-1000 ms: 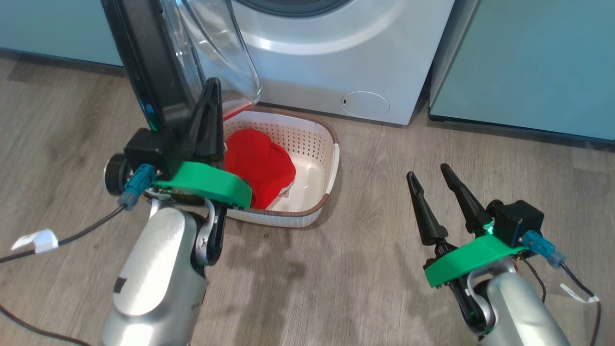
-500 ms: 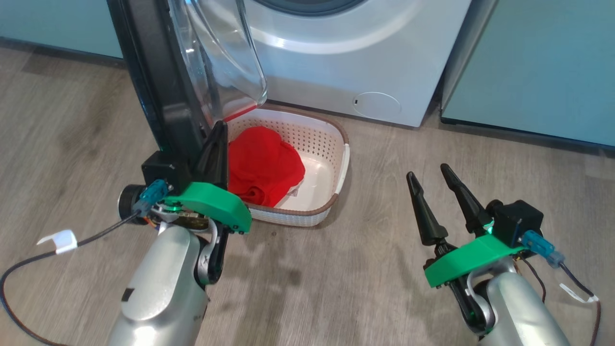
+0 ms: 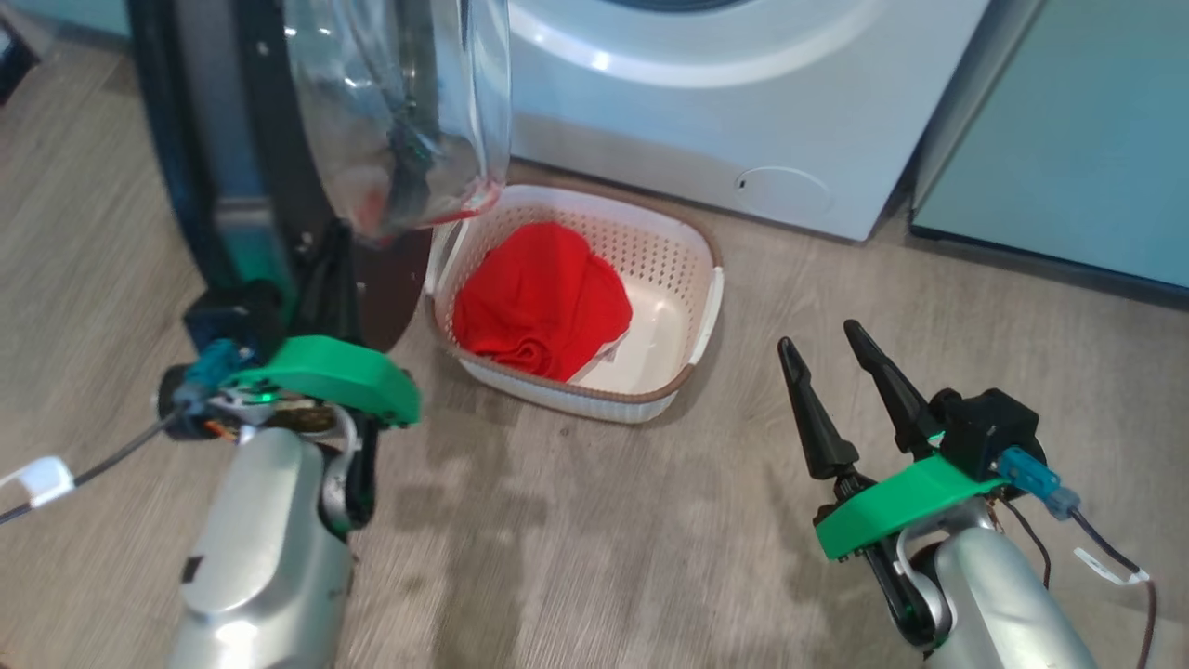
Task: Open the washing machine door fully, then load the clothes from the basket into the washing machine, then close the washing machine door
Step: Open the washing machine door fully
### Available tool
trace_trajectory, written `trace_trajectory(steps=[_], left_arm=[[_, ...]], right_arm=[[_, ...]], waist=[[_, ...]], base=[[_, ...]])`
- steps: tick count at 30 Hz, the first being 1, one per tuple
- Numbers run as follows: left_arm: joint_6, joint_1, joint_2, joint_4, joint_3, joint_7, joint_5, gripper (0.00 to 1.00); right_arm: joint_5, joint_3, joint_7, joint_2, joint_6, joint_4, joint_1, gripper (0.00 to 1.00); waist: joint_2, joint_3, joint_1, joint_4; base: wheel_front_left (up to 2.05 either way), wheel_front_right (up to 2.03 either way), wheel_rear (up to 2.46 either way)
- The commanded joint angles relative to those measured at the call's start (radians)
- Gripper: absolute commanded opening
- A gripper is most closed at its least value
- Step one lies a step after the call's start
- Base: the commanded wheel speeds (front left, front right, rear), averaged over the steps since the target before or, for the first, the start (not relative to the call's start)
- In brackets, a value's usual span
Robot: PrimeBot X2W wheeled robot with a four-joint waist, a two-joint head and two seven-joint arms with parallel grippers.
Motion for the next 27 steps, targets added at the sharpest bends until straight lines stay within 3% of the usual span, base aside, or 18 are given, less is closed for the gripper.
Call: trace_trajectory(steps=[1,12,27], left_arm=[[-0.004,-0.041,0.018,-0.026,0.053,-0.005,0.013,0.00],[-0.055,-0.092,0.021,-0.018,0.269,-0.005,0.087,0.00],[-0.118,-0.234,0.080,0.011,0.549,-0.005,0.126,0.00]], right_arm=[[-0.012,0.026,-0.006,0.006,0.000,-0.031,-0.044,1.00],[-0.067,0.005,0.037,0.006,0.000,-0.068,-0.048,1.00],[-0.103,-0.042,0.088,-0.018,0.000,-0.155,-0.058,1.00]], waist=[[0.0000,0.017,-0.0001,0.014],[0.0000,0.108,-0.0001,0.051],[0.0000,0.234,-0.0001,0.043]], base=[[0.00,0.00,0.00],[0.00,0.00,0.00],[0.00,0.00,0.00]])
